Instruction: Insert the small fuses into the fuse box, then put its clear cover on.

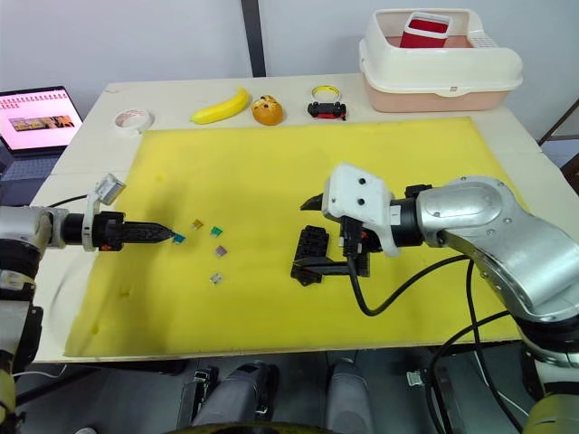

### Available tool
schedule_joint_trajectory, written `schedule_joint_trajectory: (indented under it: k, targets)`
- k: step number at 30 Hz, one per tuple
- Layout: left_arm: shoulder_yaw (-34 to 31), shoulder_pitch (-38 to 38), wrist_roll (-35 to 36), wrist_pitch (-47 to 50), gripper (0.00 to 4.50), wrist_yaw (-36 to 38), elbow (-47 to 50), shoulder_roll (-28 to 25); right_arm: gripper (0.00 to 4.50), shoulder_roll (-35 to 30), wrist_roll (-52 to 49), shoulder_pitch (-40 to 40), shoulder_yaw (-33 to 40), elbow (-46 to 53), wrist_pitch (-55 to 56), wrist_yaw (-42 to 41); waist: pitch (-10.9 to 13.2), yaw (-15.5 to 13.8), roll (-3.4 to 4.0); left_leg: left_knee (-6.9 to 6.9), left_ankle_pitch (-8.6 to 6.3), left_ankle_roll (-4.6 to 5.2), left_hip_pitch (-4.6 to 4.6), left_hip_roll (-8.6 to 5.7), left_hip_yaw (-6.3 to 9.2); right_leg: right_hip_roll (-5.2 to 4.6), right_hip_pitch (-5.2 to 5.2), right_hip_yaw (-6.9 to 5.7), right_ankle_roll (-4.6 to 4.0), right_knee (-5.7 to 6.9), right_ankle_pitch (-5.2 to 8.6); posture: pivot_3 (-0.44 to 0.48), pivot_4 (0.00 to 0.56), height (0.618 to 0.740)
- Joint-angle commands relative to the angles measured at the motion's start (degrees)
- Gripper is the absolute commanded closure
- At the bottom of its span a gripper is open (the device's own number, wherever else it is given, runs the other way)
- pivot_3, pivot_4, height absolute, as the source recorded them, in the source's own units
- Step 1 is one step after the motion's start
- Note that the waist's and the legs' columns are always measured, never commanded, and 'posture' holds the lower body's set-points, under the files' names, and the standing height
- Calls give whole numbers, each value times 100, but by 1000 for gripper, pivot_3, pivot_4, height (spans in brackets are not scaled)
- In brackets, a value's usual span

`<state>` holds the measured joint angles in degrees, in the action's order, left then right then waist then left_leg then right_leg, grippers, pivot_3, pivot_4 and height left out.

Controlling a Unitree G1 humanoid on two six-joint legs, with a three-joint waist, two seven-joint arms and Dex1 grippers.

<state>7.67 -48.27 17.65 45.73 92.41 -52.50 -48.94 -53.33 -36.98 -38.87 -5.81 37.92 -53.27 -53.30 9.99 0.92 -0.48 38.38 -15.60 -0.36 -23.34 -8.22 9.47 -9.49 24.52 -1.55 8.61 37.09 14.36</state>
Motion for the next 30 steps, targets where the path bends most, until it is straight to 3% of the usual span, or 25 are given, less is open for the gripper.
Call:
schedule_joint_trajectory:
  k: [1, 6, 13, 30]
  targets:
    - [-1, 11, -63, 171, 0, 8, -219, 70, 66, 33, 38, -79, 6, 69, 7, 104, -1, 0, 1, 0, 0, 0, 1, 0, 0, 0, 0, 0, 0, 0, 0, 0, 150, 740]
    - [157, 254, 53, 256, 0, 8, 58, 111, 66, 9, 41, -49, -4, 120, -31, 148, -2, -2, 3, 1, 0, 0, 1, -1, -1, 0, 0, 2, 0, 3, 0, 0, 150, 740]
    - [291, 524, 140, 277, 3192, 8, 427, 55, 0, 10, 102, -13, -52, 156, -62, 183, -2, 7, 3, 0, 0, 0, 1, -1, -1, -1, 1, 3, 0, 3, 0, 0, 150, 740]
    - [-169, 214, -104, 103, 3192, -263, -308, 352, 0, 19, 180, -2, -156, 176, -71, 217, -3, -30, 3, 11, 0, 0, 1, -4, 0, -2, 0, 3, 0, 2, 0, 0, 150, 740]
